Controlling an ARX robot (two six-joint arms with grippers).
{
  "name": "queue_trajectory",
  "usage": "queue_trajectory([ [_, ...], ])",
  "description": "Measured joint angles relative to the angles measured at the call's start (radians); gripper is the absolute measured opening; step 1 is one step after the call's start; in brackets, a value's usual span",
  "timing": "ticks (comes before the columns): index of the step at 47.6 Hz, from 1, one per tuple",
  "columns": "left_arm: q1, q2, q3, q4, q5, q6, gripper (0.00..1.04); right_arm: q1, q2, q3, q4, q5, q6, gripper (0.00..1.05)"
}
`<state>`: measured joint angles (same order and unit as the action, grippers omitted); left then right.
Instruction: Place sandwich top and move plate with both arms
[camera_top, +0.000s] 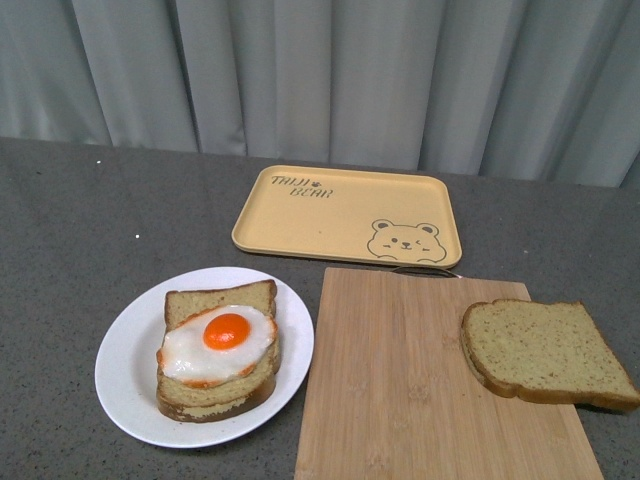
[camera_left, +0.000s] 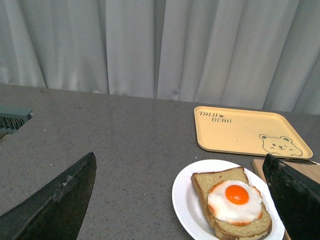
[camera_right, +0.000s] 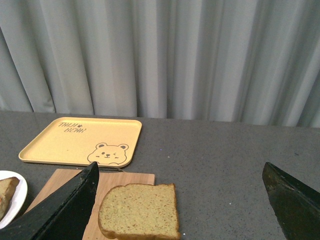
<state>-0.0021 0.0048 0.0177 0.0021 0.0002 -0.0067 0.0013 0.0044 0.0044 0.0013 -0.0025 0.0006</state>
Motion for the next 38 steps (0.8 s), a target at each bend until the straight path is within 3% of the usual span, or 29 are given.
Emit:
queue_trajectory([
  [38,0.000,0.000,0.000,0.000,0.000,0.000,0.98,0.000,0.000,0.000,0.000,0.000,0.000,0.95],
])
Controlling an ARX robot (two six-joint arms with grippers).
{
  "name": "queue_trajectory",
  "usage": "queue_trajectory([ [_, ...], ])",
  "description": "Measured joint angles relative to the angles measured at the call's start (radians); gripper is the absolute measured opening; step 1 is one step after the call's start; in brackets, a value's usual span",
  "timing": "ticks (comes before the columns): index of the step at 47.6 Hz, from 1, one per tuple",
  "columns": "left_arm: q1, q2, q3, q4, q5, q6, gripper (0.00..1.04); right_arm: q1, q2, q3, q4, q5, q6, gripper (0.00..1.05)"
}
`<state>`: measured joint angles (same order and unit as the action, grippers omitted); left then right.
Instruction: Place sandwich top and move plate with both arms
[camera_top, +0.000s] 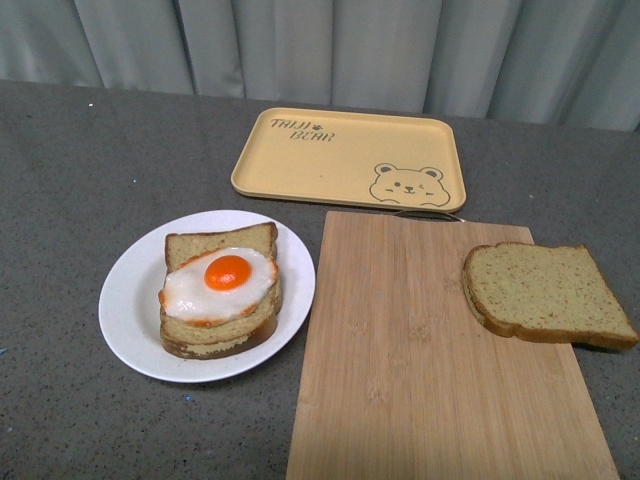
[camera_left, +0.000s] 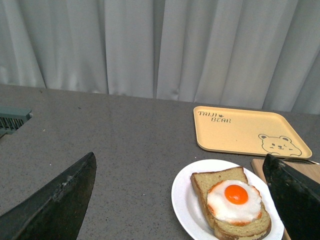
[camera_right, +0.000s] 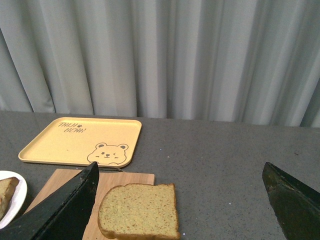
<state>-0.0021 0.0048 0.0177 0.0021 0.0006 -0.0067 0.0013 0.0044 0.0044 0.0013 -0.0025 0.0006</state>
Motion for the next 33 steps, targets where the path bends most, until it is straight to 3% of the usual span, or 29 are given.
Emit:
queue_trajectory([
  [9,0.000,0.000,0.000,0.000,0.000,0.000,0.98,0.001,0.000,0.000,0.001,0.006,-0.005,0.95],
  [13,0.000,0.000,0.000,0.000,0.000,0.000,0.98,0.054,0.091,0.004,0.139,0.266,-0.167,0.95],
  [15,0.000,0.000,0.000,0.000,0.000,0.000,0.98,0.021,0.201,0.014,0.214,0.285,-0.230,0.95],
  [24,0.000,0.000,0.000,0.000,-0.001,0.000,0.98,-0.226,0.999,0.175,0.582,-0.090,-0.203,0.95],
  [33,0.000,-0.001,0.000,0.000,0.000,0.000,0.98,-0.312,1.489,0.352,0.587,-0.358,-0.066,0.95],
])
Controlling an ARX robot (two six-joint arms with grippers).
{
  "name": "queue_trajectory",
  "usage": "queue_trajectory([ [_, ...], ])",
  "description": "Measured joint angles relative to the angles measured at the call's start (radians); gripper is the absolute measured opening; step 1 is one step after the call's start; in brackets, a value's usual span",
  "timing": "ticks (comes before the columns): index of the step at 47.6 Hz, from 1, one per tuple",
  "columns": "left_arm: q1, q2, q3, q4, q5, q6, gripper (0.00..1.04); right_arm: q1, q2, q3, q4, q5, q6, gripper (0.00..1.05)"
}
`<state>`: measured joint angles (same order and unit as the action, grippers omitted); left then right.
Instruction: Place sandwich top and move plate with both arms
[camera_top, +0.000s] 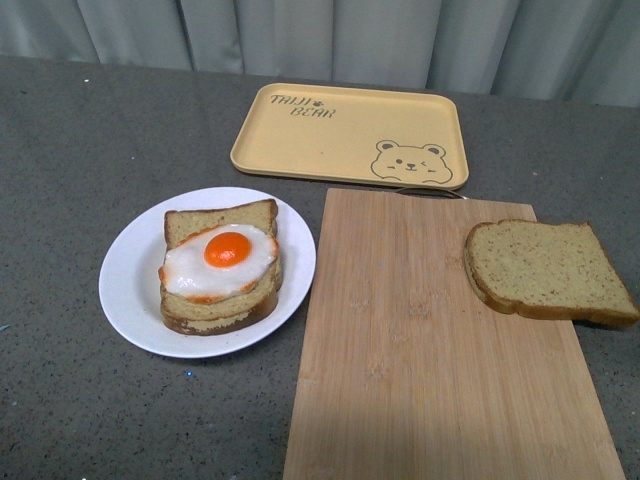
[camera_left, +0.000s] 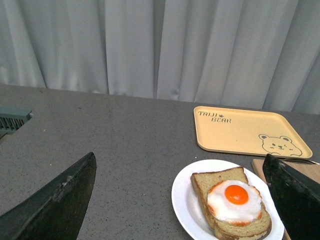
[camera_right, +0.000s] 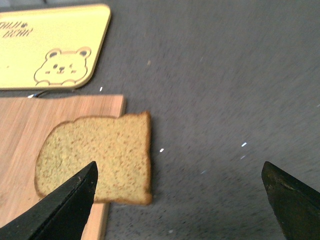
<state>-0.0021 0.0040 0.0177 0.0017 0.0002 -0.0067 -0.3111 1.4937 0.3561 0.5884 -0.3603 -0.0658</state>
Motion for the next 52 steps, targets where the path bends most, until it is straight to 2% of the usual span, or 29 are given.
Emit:
queue_trajectory([
  [4,0.000,0.000,0.000,0.000,0.000,0.000,0.98,-0.023,0.162,0.068,-0.017,-0.121,0.078,0.95],
  [11,0.000,0.000,0.000,0.000,0.000,0.000,0.98,-0.039,0.323,0.156,-0.084,-0.265,0.135,0.95],
  [17,0.000,0.000,0.000,0.000,0.000,0.000,0.98,-0.042,0.427,0.221,-0.130,-0.318,0.160,0.95],
  [22,0.000,0.000,0.000,0.000,0.000,0.000,0.98,-0.034,0.513,0.270,-0.143,-0.322,0.172,0.95],
  [32,0.000,0.000,0.000,0.000,0.000,0.000,0.98,0.020,0.652,0.355,-0.102,-0.364,0.261,0.95],
  [39,0.000,0.000,0.000,0.000,0.000,0.000,0.98,0.047,0.695,0.407,-0.112,-0.349,0.300,0.69],
  [47,0.000,0.000,0.000,0.000,0.000,0.000,0.98,0.053,0.707,0.419,-0.127,-0.345,0.332,0.35],
  [52,0.000,0.000,0.000,0.000,0.000,0.000,0.98,0.042,0.705,0.421,-0.137,-0.361,0.335,0.19],
])
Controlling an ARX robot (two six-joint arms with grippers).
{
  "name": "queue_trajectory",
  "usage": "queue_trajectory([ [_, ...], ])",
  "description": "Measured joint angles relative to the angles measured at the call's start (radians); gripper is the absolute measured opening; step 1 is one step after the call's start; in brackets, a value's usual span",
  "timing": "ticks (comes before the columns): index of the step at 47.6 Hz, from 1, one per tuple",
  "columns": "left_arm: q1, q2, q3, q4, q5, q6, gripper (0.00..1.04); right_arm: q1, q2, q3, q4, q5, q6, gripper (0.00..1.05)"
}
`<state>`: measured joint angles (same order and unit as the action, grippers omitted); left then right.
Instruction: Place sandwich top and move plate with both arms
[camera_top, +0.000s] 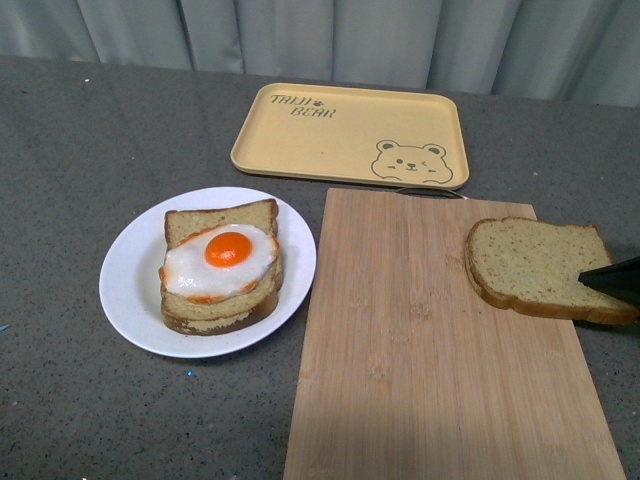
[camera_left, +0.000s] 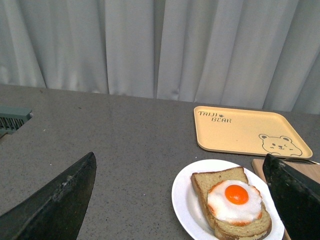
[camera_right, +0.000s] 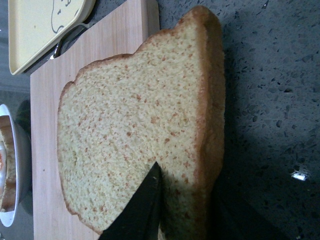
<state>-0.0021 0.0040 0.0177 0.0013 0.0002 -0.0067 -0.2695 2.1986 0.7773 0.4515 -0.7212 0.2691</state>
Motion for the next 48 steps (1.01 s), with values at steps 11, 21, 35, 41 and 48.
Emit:
queue_trajectory([
  [11,0.000,0.000,0.000,0.000,0.000,0.000,0.98,-0.020,-0.085,-0.034,-0.026,-0.072,-0.033,0.03],
  [21,0.000,0.000,0.000,0.000,0.000,0.000,0.98,0.021,-0.303,-0.038,-0.162,-0.252,-0.072,0.03],
  [35,0.000,0.000,0.000,0.000,0.000,0.000,0.98,0.333,-0.257,0.180,-0.213,-0.291,-0.056,0.03],
  [41,0.000,0.000,0.000,0.000,0.000,0.000,0.98,0.426,-0.168,0.267,-0.208,-0.292,-0.026,0.03],
  [48,0.000,0.000,0.000,0.000,0.000,0.000,0.98,0.518,-0.070,0.355,-0.156,-0.291,0.034,0.03],
])
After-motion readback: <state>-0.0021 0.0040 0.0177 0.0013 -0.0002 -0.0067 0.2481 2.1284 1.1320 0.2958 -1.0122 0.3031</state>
